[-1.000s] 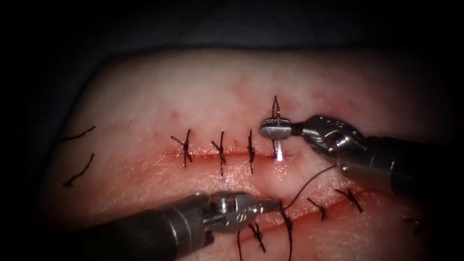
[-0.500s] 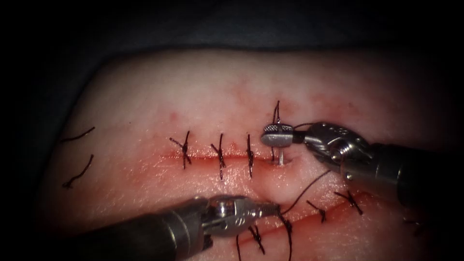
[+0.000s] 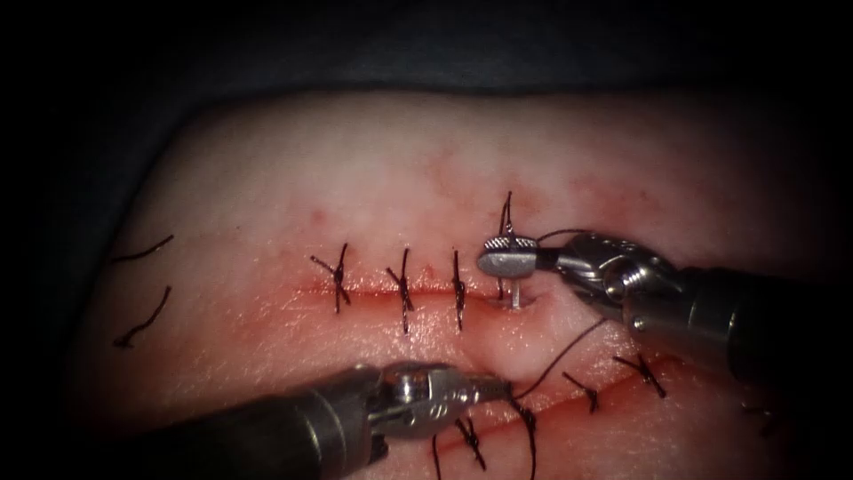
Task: Wound Closure
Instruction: Throw suture into skin beneath wound with right hand
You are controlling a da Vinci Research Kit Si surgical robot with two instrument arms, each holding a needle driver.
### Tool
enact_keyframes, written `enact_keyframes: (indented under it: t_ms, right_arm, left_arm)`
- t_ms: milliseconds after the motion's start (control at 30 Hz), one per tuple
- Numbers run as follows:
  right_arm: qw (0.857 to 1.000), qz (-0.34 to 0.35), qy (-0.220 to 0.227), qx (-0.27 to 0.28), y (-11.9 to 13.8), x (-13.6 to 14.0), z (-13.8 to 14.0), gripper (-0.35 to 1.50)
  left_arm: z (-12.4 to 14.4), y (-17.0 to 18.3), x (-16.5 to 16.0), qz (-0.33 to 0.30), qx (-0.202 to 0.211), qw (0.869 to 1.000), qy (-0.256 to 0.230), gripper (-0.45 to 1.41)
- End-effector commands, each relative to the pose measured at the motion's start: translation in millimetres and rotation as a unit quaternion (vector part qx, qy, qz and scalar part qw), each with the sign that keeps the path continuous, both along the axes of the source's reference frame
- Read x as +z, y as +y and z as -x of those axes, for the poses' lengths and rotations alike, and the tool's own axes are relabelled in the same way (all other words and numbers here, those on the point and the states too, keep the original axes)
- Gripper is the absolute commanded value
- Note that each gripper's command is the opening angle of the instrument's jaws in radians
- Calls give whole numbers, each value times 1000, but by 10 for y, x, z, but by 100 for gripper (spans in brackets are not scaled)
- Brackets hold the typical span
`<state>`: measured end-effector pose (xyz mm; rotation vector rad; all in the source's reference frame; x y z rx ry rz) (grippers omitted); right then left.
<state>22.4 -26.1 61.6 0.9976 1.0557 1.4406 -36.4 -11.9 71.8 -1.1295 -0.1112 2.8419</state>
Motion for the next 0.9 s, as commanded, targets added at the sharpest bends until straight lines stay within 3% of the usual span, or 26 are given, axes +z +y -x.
enact_keyframes:
  t_ms: [33, 333, 467, 533, 633, 733, 767, 900]
  right_arm:
    - [1000, 2, 2, -2, 3, 0, -12, -35]
    - [1000, -9, 6, -7, -13, -7, -17, -35]
    - [1000, -13, 7, -4, -5, -7, -14, -35]
    - [999, -11, 27, 26, 7, -7, -10, -35]
    - [997, -11, 53, 59, 22, -5, -6, 114]
    - [995, -28, 62, 68, 38, -2, 0, 140]
    - [995, -35, 65, 70, 43, 0, 2, 141]
    - [994, -49, 72, 67, 62, 11, 16, 145]
  left_arm:
    - [7, 5, 3, 2, -1, 1000, -1, -40]
    - [7, 5, 2, 1, 0, 1000, -1, -40]
    - [6, 5, 1, 1, 0, 1000, -1, -40]
    - [4, 4, -1, 1, 1, 1000, -1, -40]
    - [-3, 3, -5, 9, 11, 1000, -4, -40]
    - [-10, 6, -9, 29, 9, 999, -20, -18]
    - [-13, 7, -10, 33, 2, 999, -32, -8]
    - [-22, 8, -12, 38, 11, 997, -65, -1]
